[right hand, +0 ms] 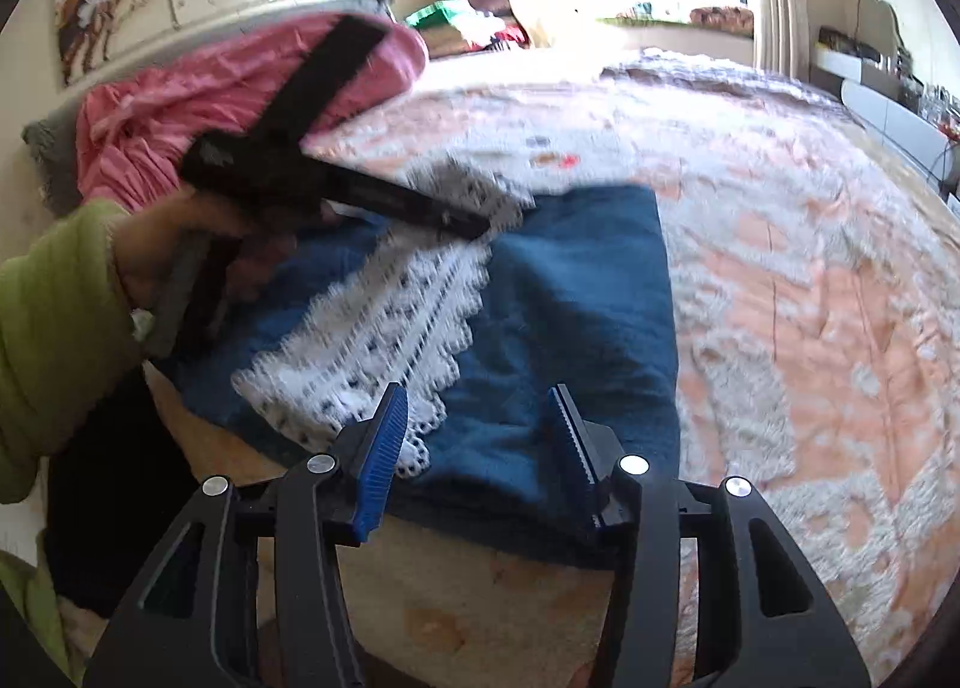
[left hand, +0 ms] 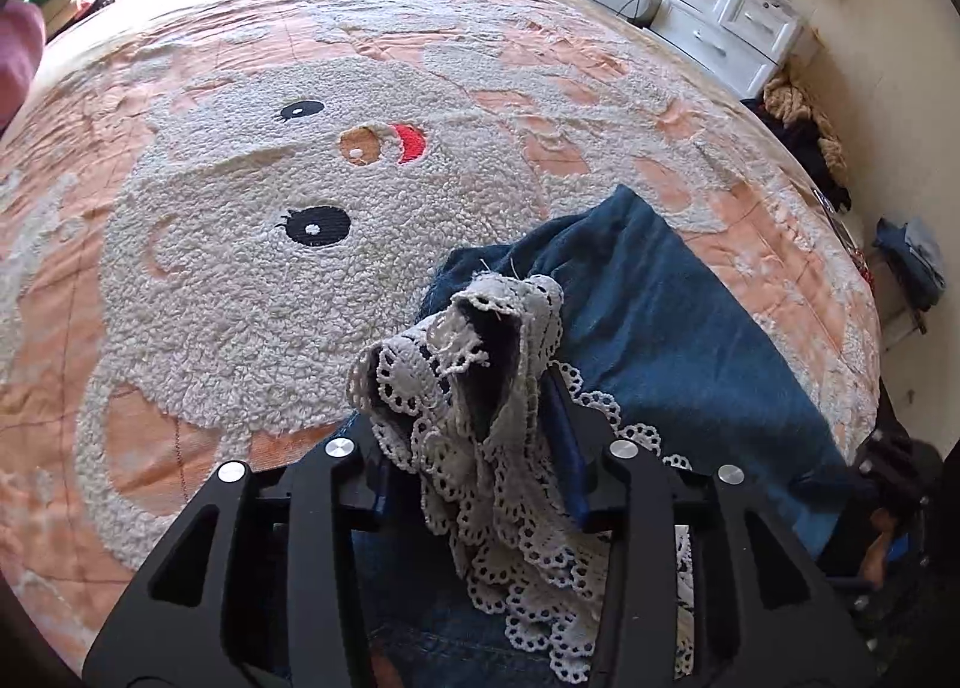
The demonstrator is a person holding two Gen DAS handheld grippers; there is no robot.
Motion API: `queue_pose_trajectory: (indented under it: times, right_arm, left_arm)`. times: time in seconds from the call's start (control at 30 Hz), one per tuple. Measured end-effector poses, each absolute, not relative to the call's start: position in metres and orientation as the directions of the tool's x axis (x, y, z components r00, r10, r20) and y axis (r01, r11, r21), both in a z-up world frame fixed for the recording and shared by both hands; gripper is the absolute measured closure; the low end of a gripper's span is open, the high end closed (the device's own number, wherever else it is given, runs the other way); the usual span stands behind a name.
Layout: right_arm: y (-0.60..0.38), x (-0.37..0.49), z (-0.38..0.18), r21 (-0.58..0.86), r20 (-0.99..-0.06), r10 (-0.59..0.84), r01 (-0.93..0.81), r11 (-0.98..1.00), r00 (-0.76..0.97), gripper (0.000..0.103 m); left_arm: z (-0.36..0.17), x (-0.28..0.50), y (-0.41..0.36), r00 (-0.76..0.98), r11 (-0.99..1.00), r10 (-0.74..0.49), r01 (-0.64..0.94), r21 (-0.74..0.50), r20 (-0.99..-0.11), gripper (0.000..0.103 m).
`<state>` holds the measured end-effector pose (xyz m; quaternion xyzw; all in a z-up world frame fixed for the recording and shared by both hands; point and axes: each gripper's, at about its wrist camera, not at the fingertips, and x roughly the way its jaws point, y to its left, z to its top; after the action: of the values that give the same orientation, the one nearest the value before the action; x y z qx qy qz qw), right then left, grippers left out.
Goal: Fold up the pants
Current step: 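Lift the lace edge with both grippers and fold it over the denim pants, then open both grippers and release the lace onto the pants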
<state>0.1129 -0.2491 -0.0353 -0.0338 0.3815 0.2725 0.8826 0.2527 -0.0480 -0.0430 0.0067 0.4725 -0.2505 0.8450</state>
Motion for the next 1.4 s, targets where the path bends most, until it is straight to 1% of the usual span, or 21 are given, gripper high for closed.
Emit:
queue_pose_trajectory:
  times: [0.07, 0.13, 0.2, 0.33, 0.4, 0.43, 0.5, 0.63, 0.7, 0.8, 0.83, 1.0, 1.07, 1.1, 1.17, 1.23, 1.4]
  right_arm:
    - [-0.240, 0.110, -0.043, 0.100, -0.701, 0.423, -0.508, 0.856, 0.574, 0.054]
    - [-0.228, 0.104, -0.045, 0.013, -0.696, 0.380, -0.518, 0.855, 0.610, 0.053]
    - [-0.227, 0.100, -0.048, -0.029, -0.685, 0.366, -0.526, 0.850, 0.630, 0.053]
    - [-0.240, 0.099, -0.052, 0.042, -0.670, 0.408, -0.517, 0.855, 0.620, 0.053]
    - [-0.241, 0.096, -0.048, 0.058, -0.643, 0.431, -0.520, 0.852, 0.633, 0.048]
    - [-0.242, 0.095, -0.046, 0.062, -0.630, 0.442, -0.525, 0.849, 0.639, 0.046]
    - [-0.241, 0.092, -0.041, 0.056, -0.607, 0.454, -0.535, 0.843, 0.652, 0.046]
    - [-0.240, 0.089, -0.033, 0.083, -0.568, 0.508, -0.569, 0.818, 0.648, 0.045]
    - [-0.233, 0.086, -0.034, 0.075, -0.579, 0.519, -0.593, 0.802, 0.629, 0.044]
    - [-0.218, 0.089, -0.048, 0.019, -0.660, 0.466, -0.607, 0.795, 0.590, 0.044]
    - [-0.217, 0.091, -0.053, 0.022, -0.673, 0.458, -0.603, 0.797, 0.581, 0.044]
    - [-0.224, 0.092, -0.045, 0.069, -0.661, 0.485, -0.597, 0.799, 0.572, 0.044]
    - [-0.227, 0.088, -0.035, 0.084, -0.640, 0.507, -0.603, 0.793, 0.578, 0.044]
    - [-0.227, 0.082, -0.030, 0.097, -0.625, 0.523, -0.608, 0.788, 0.579, 0.043]
    - [-0.231, 0.076, -0.019, 0.111, -0.602, 0.535, -0.601, 0.791, 0.593, 0.036]
    - [-0.233, 0.073, -0.009, 0.140, -0.584, 0.552, -0.596, 0.791, 0.595, 0.032]
    - [-0.236, 0.071, 0.008, 0.175, -0.576, 0.554, -0.572, 0.802, 0.601, 0.022]
  left_arm:
    - [-0.045, 0.255, -0.046, 0.431, 0.878, -0.420, 0.414, -0.239, -0.798, 0.064]
    - [-0.046, 0.256, -0.047, 0.437, 0.882, -0.425, 0.397, -0.254, -0.793, 0.062]
    - [-0.045, 0.255, -0.047, 0.444, 0.885, -0.427, 0.385, -0.262, -0.788, 0.060]
    - [-0.035, 0.246, -0.042, 0.468, 0.898, -0.415, 0.348, -0.269, -0.780, 0.051]
    - [-0.028, 0.238, -0.040, 0.479, 0.898, -0.421, 0.339, -0.280, -0.770, 0.044]
    - [-0.024, 0.232, -0.039, 0.491, 0.904, -0.412, 0.327, -0.276, -0.768, 0.039]
    - [-0.019, 0.223, -0.036, 0.506, 0.916, -0.390, 0.301, -0.266, -0.770, 0.038]
    - [-0.008, 0.198, -0.024, 0.541, 0.919, -0.392, 0.256, -0.299, -0.744, 0.033]
    - [-0.004, 0.188, -0.018, 0.555, 0.920, -0.391, 0.237, -0.311, -0.734, 0.031]
    - [0.002, 0.170, -0.006, 0.591, 0.938, -0.345, 0.187, -0.292, -0.729, 0.028]
    - [0.004, 0.167, -0.004, 0.601, 0.944, -0.328, 0.176, -0.279, -0.729, 0.026]
    - [0.018, 0.137, 0.014, 0.654, 0.965, -0.250, 0.110, -0.238, -0.714, 0.025]
    - [0.023, 0.123, 0.021, 0.668, 0.968, -0.233, 0.093, -0.231, -0.707, 0.021]
    - [0.026, 0.117, 0.025, 0.674, 0.969, -0.227, 0.083, -0.234, -0.703, 0.019]
    - [0.029, 0.106, 0.032, 0.680, 0.969, -0.220, 0.067, -0.240, -0.699, 0.016]
    - [0.034, 0.094, 0.037, 0.689, 0.972, -0.200, 0.049, -0.230, -0.697, 0.014]
    - [0.049, 0.074, 0.045, 0.717, 0.980, -0.165, 0.039, -0.197, -0.677, 0.010]
